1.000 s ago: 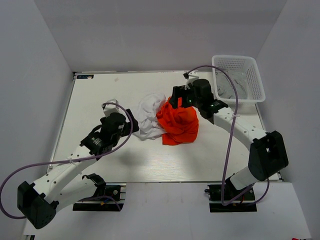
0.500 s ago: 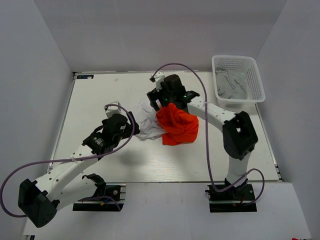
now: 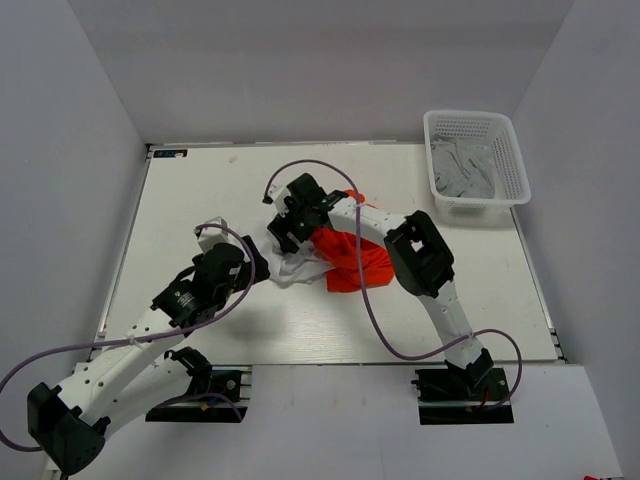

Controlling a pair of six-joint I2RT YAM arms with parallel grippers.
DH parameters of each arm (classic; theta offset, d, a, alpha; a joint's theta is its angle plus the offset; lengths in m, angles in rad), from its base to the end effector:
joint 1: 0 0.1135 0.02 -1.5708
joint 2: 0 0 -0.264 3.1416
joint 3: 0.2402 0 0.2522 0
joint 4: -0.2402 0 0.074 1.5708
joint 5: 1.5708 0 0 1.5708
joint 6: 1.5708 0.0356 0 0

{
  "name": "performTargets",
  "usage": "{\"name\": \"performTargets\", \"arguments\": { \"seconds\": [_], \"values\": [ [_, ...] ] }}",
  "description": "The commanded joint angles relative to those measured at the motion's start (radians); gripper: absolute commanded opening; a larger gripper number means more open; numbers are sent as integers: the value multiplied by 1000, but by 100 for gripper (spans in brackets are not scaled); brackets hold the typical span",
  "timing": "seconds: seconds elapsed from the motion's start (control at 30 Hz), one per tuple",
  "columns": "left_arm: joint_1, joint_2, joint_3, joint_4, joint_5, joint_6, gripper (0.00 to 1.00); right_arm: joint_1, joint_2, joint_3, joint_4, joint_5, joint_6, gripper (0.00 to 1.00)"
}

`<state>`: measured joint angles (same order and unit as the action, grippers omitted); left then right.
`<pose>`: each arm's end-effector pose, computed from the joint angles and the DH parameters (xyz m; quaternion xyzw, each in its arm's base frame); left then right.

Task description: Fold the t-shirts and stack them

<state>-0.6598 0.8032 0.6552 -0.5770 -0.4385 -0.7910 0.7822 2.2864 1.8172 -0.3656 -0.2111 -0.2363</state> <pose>0.1415 -0.0906 0.2562 -0.1474 0.8823 -0.1174 0.4313 0.3578 0.3661 0.1748 -0.4854 0.7916 0.1911 0.3180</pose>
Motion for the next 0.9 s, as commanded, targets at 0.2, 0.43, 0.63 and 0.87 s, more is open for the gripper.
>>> {"name": "performTargets", "arguments": {
  "seconds": [0.2,0.43,0.63,0.87],
  "values": [
    [5,-15,-8,-4,-12,-14,100,65,-24,-27,89,-62,18,0],
    [5,-67,-26,16,-3,4,100,58,-168,-128,313,-25,164,0],
    [5,-67,-26,35,15,13,100,49,-358,-166,450,58,230,0],
    [5,-67,-26,68,24,35,100,26,-510,-209,497,274,282,0]
  ]
}}
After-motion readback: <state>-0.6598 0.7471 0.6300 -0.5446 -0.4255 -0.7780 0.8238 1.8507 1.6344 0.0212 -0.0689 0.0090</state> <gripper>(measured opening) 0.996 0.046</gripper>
